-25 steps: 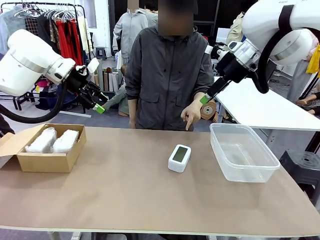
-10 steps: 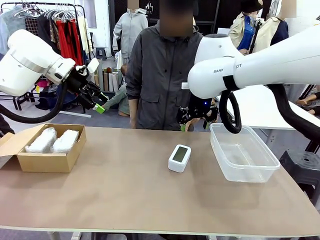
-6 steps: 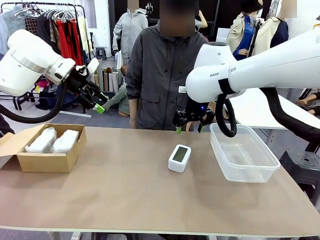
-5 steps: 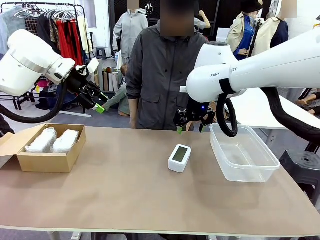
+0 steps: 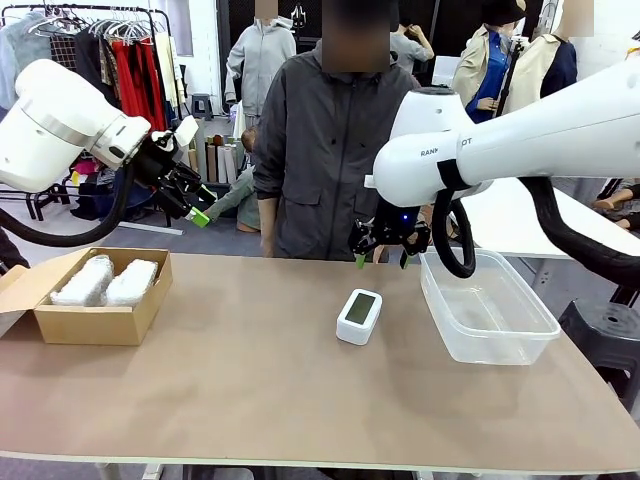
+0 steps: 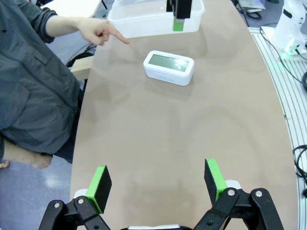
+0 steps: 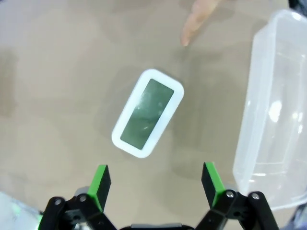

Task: Separate and place wrapped and unwrapped clocks.
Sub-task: Pick up the Digital clock indicated by the person.

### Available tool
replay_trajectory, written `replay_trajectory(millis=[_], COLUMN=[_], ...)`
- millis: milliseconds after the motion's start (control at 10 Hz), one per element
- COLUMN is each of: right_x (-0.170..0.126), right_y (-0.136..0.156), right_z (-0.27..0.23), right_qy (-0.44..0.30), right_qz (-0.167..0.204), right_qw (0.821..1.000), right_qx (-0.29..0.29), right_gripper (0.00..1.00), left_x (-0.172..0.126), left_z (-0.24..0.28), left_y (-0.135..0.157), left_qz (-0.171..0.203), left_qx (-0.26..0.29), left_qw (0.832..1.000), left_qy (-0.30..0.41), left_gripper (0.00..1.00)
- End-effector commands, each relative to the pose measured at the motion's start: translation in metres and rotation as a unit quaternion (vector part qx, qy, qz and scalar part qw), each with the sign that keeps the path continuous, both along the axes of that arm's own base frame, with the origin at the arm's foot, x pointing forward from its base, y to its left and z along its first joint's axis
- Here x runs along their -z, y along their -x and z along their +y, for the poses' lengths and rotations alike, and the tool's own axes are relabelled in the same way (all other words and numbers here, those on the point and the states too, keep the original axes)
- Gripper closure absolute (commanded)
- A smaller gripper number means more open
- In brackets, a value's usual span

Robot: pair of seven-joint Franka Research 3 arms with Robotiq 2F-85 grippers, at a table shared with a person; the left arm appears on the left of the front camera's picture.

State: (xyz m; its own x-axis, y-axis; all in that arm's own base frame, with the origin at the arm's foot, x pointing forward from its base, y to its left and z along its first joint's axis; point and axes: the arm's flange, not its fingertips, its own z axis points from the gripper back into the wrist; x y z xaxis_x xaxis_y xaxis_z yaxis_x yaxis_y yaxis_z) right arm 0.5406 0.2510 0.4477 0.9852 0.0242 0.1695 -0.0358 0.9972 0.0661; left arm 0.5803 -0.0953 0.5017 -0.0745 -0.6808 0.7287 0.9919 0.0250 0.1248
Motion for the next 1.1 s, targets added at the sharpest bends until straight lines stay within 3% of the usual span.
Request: replay_trajectory(millis=[0, 400, 500, 1000], right_x=[0.012, 0.046, 0.055, 0.089], right_y=[-0.014, -0.028, -0.034, -0.04], right_z=[0.033, 0.063, 0.063, 0.041], right_qy=[-0.011, -0.012, -0.001, 0.013], right_qz=[-0.024, -0.021, 0.0, 0.033], right_qw=[0.988, 0.957, 0.952, 0.953], right_qx=[0.155, 0.289, 0.307, 0.3], right_gripper=[0.0, 0.0, 0.0, 0.0], left_x=[-0.001, -0.001, -0.001, -0.001], left_z=[0.001, 0.001, 0.001, 0.001], left_y=[0.001, 0.001, 0.001, 0.001], left_qz=[-0.004, -0.004, -0.004, -0.004], left_qx=[0.002, 0.002, 0.002, 0.002], left_qw=[1.0, 1.0, 1.0, 1.0], left_qy=[-0.001, -0.001, -0.001, -0.001], left_gripper=[0.0, 0.0, 0.0, 0.0])
